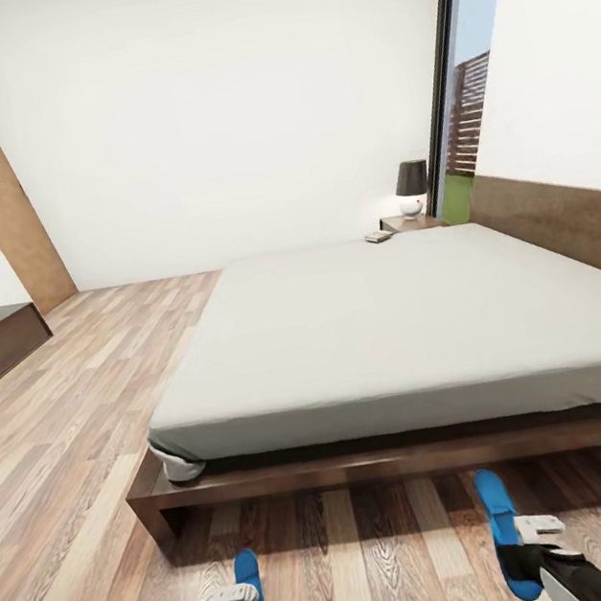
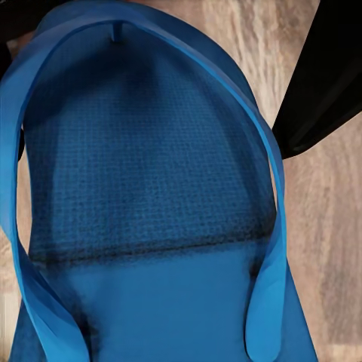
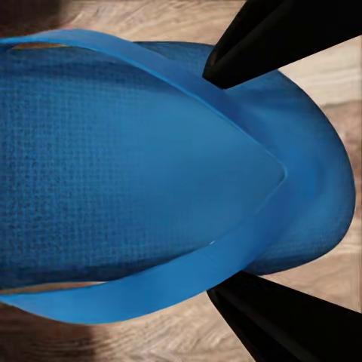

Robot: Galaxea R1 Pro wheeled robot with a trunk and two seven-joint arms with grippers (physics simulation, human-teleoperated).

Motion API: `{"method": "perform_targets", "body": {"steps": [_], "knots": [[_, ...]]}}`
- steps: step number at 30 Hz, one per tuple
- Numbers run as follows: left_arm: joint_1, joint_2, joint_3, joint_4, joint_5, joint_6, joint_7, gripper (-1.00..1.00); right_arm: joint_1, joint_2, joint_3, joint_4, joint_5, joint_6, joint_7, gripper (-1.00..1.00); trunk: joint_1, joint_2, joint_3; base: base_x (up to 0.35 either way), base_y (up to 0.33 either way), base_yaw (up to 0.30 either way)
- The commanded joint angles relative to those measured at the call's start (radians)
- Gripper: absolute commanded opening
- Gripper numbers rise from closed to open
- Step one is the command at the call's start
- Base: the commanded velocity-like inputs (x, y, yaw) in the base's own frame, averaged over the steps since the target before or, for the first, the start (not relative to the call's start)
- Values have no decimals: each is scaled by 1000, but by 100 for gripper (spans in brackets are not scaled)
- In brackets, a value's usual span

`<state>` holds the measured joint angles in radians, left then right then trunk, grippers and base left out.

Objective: In the bedroom, move the book from the bed onto either nightstand, and place the two sandals side by side next to the bed.

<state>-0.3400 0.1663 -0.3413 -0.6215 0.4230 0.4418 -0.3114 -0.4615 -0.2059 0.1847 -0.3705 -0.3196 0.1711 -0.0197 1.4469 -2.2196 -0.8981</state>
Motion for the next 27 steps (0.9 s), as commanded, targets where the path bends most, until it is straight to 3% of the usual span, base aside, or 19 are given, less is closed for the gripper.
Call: {"method": "perform_targets", "body": {"steps": [1, 3, 4, 5, 7, 9, 14, 15, 16, 17, 18, 20, 22, 27], "knots": [[-1, 1, -4, -1, 7, 4, 1, -100, 0, -4, 5, -5, -5, 11, 5, -100, 0, 0, -1, 0, 0, 0], [-1, 1, -4, -1, 7, 3, 1, -100, 0, -44, 3, -13, -4, 16, 153, -100, 0, 0, -1, 0, 0, 0], [-1, 1, -4, -1, 7, 3, 1, -100, -2, -74, 2, -14, -4, 27, 313, -100, 0, 0, -1, 0, 0, 0], [-1, 1, -4, -1, 7, 3, 1, -100, -2, -90, 2, -14, -4, 53, 414, -100, 0, 0, -1, 0, 0, 0], [-1, 1, -4, -1, 7, 3, 1, -100, -3, -102, 2, -14, -3, 99, 495, -100, 0, 0, -1, 0, 0, 0], [-1, 2, -4, -1, 7, 3, 1, -100, -3, -106, 2, -13, 2, 118, 520, -100, 0, 0, -1, 0, 0, 0], [-1, 2, -4, -1, 7, 3, 1, -100, -3, -111, 2, -6, 8, 126, 511, -100, 0, 0, -1, 0, 0, 0], [-1, 2, -4, -1, 7, 3, 1, -100, -3, -113, 2, -5, 8, 126, 488, -100, 0, 0, -1, 0, 0, 0], [-1, 2, -4, -1, 7, 3, 1, -100, -3, -118, 2, -3, 8, 127, 423, -100, 0, 0, -1, 0, 0, 0], [-1, 2, -3, -1, 7, 3, 1, -100, -3, -140, 2, -2, 8, 128, 334, -100, 0, 0, -1, 0, 0, 0], [-1, 2, -4, -1, 7, 3, 1, -100, -3, -153, 2, -2, 8, 128, 306, -100, 0, 0, -1, 0, 0, 0], [-1, 3, -3, -1, 7, 3, 1, -100, -3, -199, 1, -2, 8, 128, 270, -100, 0, 0, -1, 0, 0, 0], [-1, 3, -3, -1, 7, 3, 1, -100, -3, -226, 3, -7, 8, 127, 264, -100, 0, 0, -1, 0, 0, 0], [-1, 2, -3, -1, 7, 3, 1, -100, -3, -237, 5, -10, 8, 118, 260, -100, 0, 0, -1, 0, 0, 0]]}}
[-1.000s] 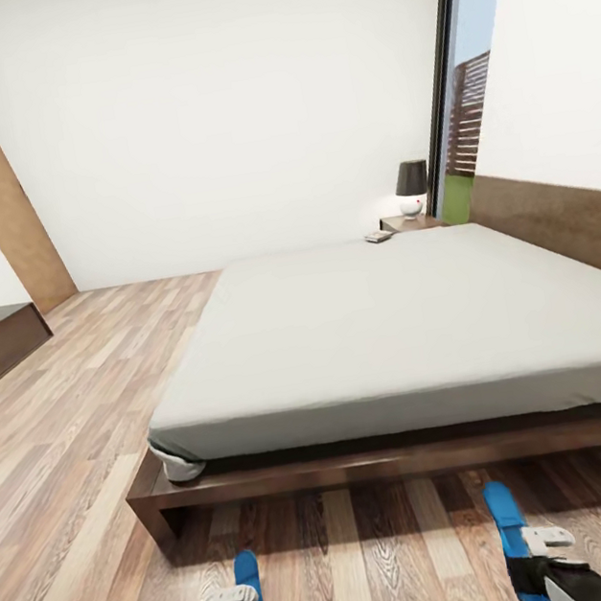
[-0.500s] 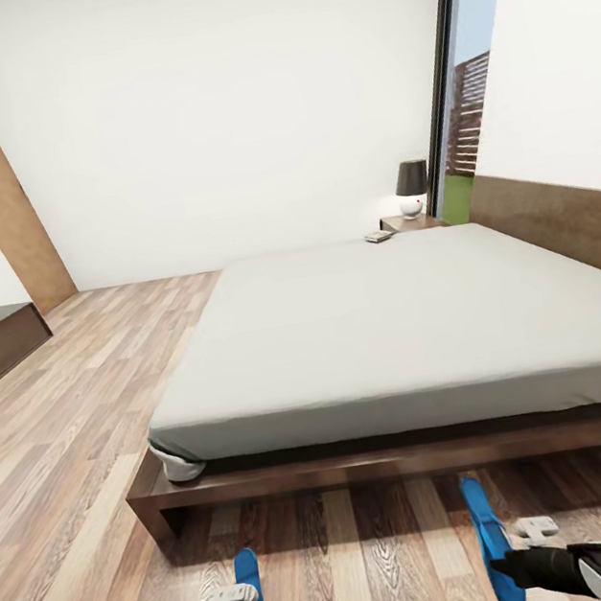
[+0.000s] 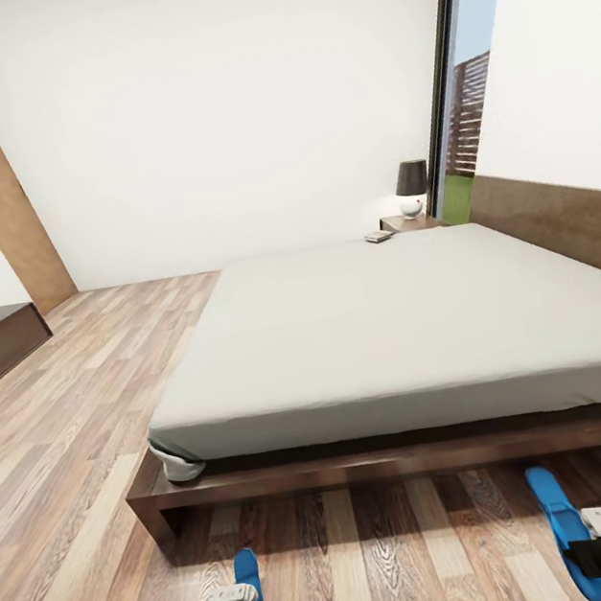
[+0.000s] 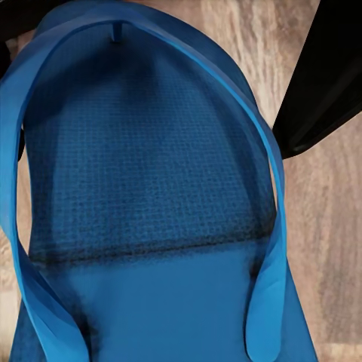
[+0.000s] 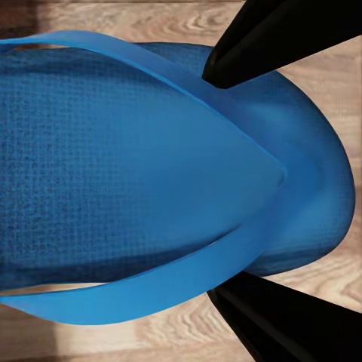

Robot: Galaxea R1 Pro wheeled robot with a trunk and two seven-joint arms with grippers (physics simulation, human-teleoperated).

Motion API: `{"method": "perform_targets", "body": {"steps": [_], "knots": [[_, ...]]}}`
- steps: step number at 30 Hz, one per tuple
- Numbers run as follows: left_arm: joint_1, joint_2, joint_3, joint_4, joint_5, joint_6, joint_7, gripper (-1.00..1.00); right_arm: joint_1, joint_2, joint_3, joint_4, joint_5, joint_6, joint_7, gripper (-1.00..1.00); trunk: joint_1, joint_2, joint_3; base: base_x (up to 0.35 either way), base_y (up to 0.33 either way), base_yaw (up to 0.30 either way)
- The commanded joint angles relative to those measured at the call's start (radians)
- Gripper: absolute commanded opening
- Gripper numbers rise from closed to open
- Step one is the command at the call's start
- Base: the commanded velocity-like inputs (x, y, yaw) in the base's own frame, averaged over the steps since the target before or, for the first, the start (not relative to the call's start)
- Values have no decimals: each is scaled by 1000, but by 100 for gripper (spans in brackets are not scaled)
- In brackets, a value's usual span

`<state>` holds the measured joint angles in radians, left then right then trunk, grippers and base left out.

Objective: In the bedroom, move the book from the bed onto either nightstand, and place the two sandals side by side next to the bed.

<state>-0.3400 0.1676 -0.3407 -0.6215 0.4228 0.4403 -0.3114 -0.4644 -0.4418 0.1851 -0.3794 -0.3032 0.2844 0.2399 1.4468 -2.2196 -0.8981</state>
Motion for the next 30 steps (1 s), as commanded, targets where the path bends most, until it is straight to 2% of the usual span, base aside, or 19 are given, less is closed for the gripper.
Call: {"method": "perform_targets", "body": {"steps": [1, 7, 19, 21, 22, 24, 25, 26, 27, 29, 30], "knots": [[-1, 1, -4, -1, 7, 5, 2, -100, 0, -1, 5, -2, -8, 4, 0, -100, 0, 0, -1, 0, 0, 0], [-1, 1, -4, -1, 7, 5, 2, -100, 0, -2, 5, -1, -8, 1, -3, -100, 0, 0, -1, 0, 0, 0], [-1, 5, -3, -5, 6, 5, 2, -100, 0, 0, 6, 4, -8, 1, -4, -100, 46, -84, -39, 0, 0, 0], [-1, 23, -2, -36, 3, 6, 18, -100, 0, 0, 6, 8, -8, 0, -4, -100, 53, -98, -45, 0, 0, 0], [-4, 36, -2, -65, -15, 9, 44, -100, 0, 0, 6, 9, -8, 0, -4, -100, 57, -105, -48, 0, 0, 0], [-18, 47, -3, -101, -93, 21, 76, -100, 0, 1, 5, 12, -8, -1, -4, -100, 57, -105, -48, 0, 0, 0], [-24, 48, -3, -109, -139, 33, 82, -100, 0, 1, 6, 14, -8, -2, -4, -100, 57, -105, -48, 0, 0, 0], [-29, 48, -3, -116, -211, 63, 87, -100, 0, 1, 5, 17, -8, -4, -4, -100, 57, -105, -48, 0, 0, 0], [-32, 48, -3, -118, -253, 87, 88, -100, 0, 2, 5, 18, -8, -6, -4, -100, 57, -105, -48, 0, 0, 0], [-35, 49, -3, -121, -314, 126, 89, -100, 0, 2, 5, 22, -8, -7, -4, -100, 57, -105, -48, 0, 0, 0], [-37, 49, -3, -122, -325, 132, 89, -100, 0, 2, 5, 22, -8, -8, -4, -100, 57, -105, -48, 0, 0, 0]]}}
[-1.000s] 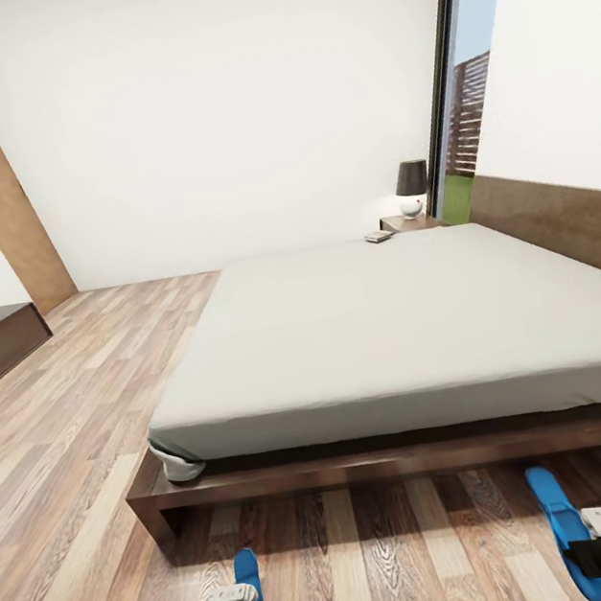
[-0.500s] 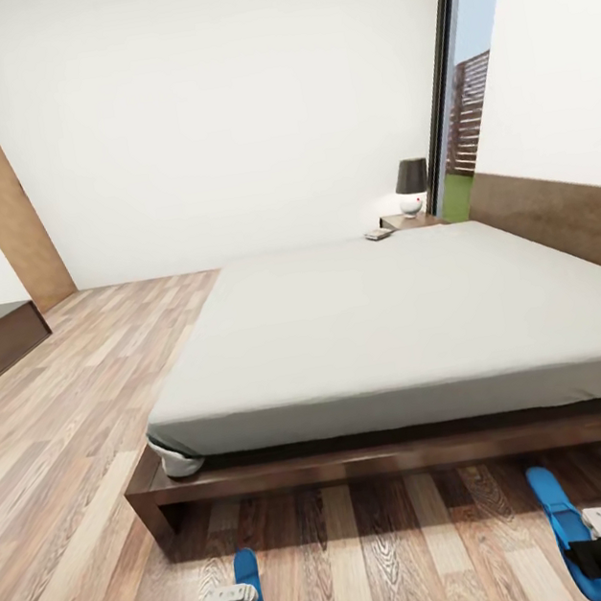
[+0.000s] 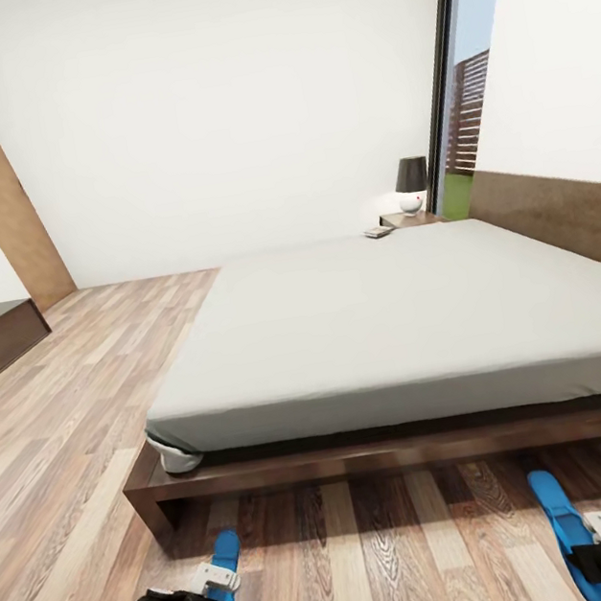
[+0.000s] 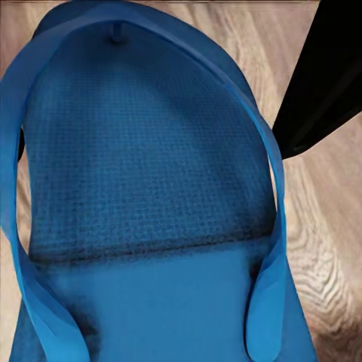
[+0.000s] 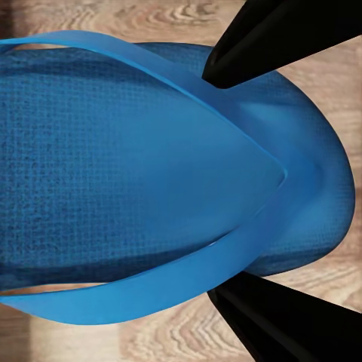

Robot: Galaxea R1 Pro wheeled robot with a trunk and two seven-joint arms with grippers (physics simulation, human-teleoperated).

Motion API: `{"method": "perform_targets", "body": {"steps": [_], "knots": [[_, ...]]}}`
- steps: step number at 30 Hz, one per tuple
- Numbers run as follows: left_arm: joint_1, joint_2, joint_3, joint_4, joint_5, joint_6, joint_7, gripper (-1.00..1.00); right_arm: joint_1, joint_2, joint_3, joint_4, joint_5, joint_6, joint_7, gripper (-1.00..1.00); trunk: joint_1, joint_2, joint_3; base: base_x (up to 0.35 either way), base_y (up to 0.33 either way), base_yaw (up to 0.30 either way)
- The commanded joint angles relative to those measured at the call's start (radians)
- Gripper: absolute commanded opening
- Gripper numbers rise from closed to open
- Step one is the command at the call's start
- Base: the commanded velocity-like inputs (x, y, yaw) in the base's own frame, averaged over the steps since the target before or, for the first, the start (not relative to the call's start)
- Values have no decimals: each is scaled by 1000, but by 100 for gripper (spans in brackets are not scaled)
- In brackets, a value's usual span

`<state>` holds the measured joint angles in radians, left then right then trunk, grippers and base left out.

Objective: In the bedroom, move the book from the bed onto either nightstand, and place the two sandals side by side next to the bed.

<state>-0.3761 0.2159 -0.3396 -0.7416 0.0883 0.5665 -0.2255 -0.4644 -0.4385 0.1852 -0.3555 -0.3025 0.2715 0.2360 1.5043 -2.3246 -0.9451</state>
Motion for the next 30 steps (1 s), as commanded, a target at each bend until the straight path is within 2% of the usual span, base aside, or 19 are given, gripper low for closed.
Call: {"method": "perform_targets", "body": {"steps": [1, 6, 17, 19, 21, 24, 27, 30], "knots": [[-3, 2, -4, -1, -1, 13, 3, -100, 0, 0, 5, -1, -9, 5, 0, -100, 0, 0, -1, 0, 0, 0], [-6, 3, -4, -2, -13, 19, 3, -100, 0, 4, 5, -1, -9, 5, 0, -100, 15, -28, -14, 0, 0, 0], [-6, 4, -1, 1, -8, 14, 1, -100, 0, 6, 3, -2, -10, 3, 1, -100, 57, -105, -48, 0, 0, 0], [-6, 8, 26, 7, -4, 4, 0, -100, 0, 6, 3, -2, -10, 1, 2, -100, 65, -119, -54, 0, 0, 0], [-6, 8, 96, 8, -4, -2, -1, -100, 1, 6, 3, -1, -10, -1, 2, -100, 73, -133, -61, 0, 0, 0], [-6, 7, 143, 8, -5, -5, -1, -100, 1, 6, 3, 0, -10, -3, 3, -100, 84, -154, -70, 0, 0, 0], [-6, 6, 153, 8, -4, -5, -2, -100, 2, 6, 3, 0, -10, -3, 3, -100, 96, -175, -79, 0, 0, 0], [-7, 3, 155, -9, -10, 4, 1, -100, 2, 6, 3, 0, -10, -3, 3, -100, 97, -176, -91, 0, 0, 0]]}}
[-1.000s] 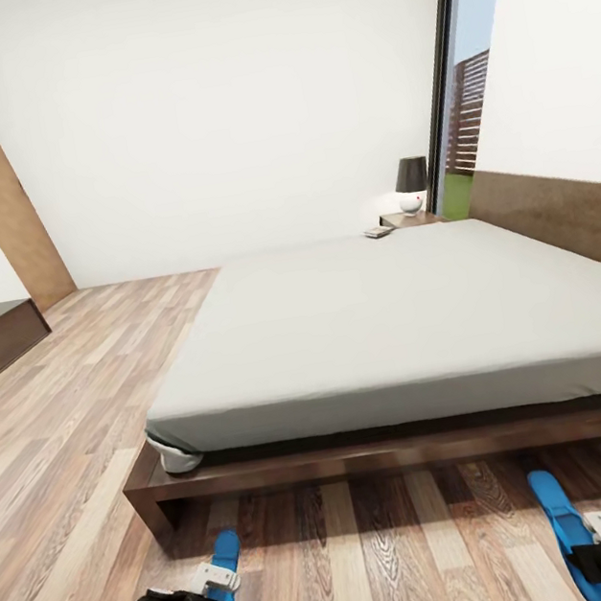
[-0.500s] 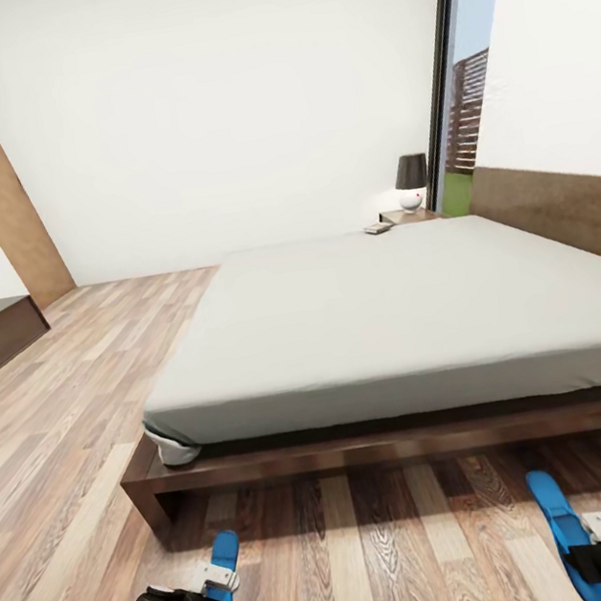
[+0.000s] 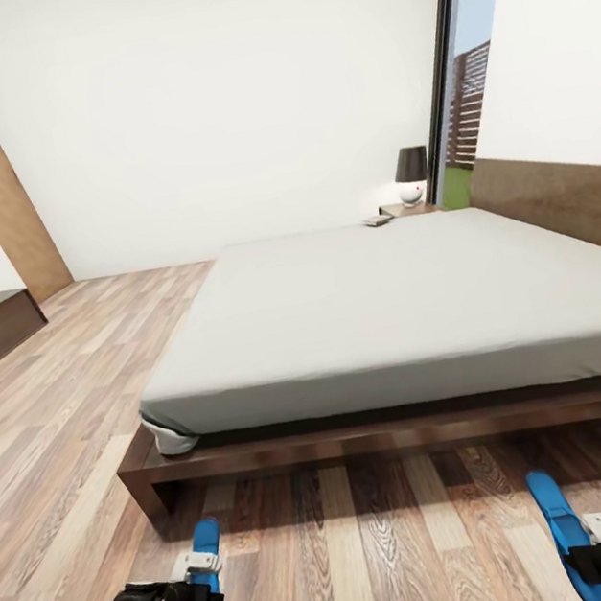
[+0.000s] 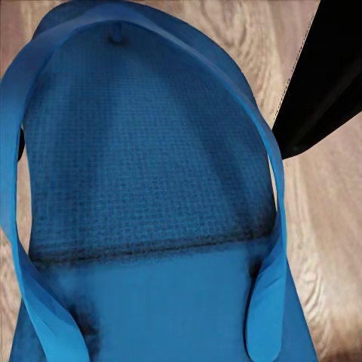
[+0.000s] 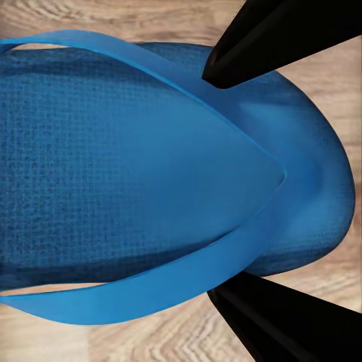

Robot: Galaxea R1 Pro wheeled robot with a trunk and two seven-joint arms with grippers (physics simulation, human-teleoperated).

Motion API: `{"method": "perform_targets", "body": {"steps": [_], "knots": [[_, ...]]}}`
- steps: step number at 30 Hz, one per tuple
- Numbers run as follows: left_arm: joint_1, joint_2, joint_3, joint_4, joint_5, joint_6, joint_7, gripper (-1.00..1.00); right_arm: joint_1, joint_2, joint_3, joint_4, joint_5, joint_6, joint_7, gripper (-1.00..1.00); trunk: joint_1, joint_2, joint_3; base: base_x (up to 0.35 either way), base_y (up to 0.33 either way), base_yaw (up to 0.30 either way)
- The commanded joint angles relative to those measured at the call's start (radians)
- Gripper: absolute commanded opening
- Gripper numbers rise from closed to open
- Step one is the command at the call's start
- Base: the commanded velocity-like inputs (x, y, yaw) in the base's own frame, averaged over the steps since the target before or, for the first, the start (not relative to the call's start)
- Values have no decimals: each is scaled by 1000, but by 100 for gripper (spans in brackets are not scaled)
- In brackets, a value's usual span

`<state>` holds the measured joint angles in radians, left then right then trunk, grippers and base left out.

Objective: In the bedroom, move the book from the bed onto either nightstand, and place the two sandals side by side next to the bed.

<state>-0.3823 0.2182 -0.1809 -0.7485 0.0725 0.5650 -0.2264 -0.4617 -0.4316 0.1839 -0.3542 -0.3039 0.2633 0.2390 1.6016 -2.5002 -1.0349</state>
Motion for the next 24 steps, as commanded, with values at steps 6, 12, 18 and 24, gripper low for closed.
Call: {"method": "perform_targets", "body": {"steps": [6, 12, 18, 24], "knots": [[-1, 7, -3, -152, -2, 185, 6, -100, 0, -1, 5, -2, -9, 5, 0, -100, 2, -2, -24, 0, 0, 0], [-2, 8, -3, -181, -36, 220, 7, -100, 0, -1, 5, -1, -10, 4, -2, -100, 5, -3, -48, 0, 0, 0], [-2, 3, 0, -183, -43, 221, 7, -100, 0, -1, 5, 30, -11, 0, -3, -100, 8, -5, -71, 0, 0, 0], [-2, 0, -3, -190, -42, 220, 7, -100, 0, -1, 5, 46, -11, -101, -3, -100, 11, -6, -94, 0, 0, 0]]}}
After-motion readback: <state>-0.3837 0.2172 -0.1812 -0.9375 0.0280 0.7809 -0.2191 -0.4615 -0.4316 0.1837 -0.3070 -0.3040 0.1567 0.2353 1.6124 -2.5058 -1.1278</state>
